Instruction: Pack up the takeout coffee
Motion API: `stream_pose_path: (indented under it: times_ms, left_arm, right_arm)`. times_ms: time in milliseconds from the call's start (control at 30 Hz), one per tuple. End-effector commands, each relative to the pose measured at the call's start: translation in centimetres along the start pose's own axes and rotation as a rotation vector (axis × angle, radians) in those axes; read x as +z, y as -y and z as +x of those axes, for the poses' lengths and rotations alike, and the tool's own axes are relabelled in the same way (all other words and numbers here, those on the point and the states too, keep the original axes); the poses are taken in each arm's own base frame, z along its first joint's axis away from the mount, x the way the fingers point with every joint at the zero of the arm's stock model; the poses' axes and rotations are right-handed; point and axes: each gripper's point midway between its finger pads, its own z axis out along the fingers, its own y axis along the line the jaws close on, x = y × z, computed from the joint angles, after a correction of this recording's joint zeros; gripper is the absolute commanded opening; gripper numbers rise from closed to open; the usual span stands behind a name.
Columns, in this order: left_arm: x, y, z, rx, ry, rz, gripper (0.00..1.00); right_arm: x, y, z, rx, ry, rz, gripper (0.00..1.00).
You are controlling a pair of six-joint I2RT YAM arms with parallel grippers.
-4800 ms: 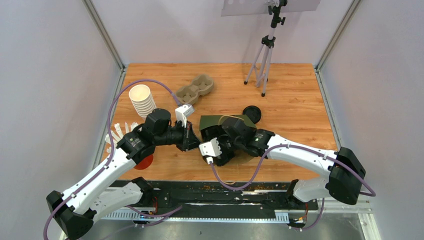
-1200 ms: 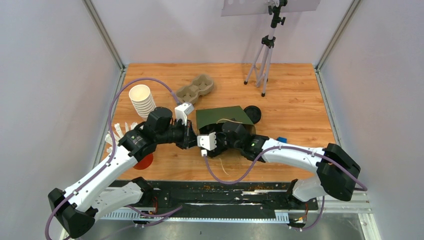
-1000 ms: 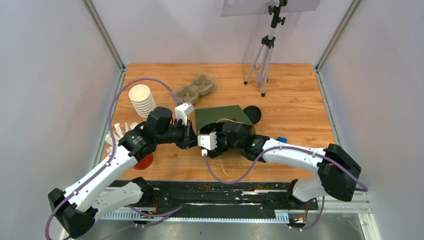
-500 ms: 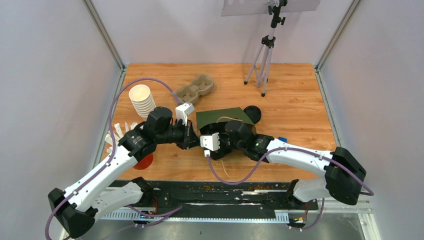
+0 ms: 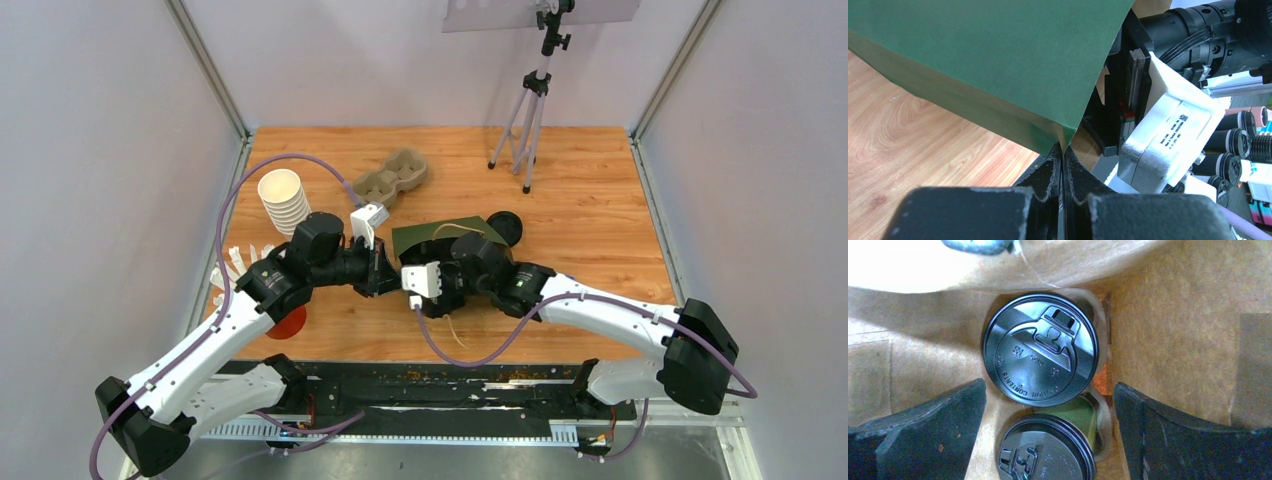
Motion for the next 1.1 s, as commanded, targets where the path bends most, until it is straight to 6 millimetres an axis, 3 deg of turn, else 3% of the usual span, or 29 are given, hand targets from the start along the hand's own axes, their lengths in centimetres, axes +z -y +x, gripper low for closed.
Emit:
stream_pose_path:
  times_ms: [0, 333, 600, 1067]
  left_arm:
    - [-0.8, 1.7, -2.2, 0.021, 0.068, 0.046, 0.06]
    - [-0.9, 1.8, -2.3, 0.014, 0.075, 0.052, 0.06]
    - [-0.9, 1.9, -2.5, 0.011, 0.081, 0.054, 0.06]
    - [-1.0, 2.0, -2.9, 0.001, 0.093, 0.058, 0.06]
  right_arm:
    - [-1.7, 1.5, -1.8, 0.041, 0.051, 0.022, 0.99]
    - [-3.5, 2.1, -1.9, 0.099, 0.04, 0.008, 0.99]
    - [-5.6, 3.4, -2.2, 0.147, 0.046, 0.023, 0.94]
    - [-7.6, 4.6, -3.2, 0.213, 0.085, 0.033, 0.85]
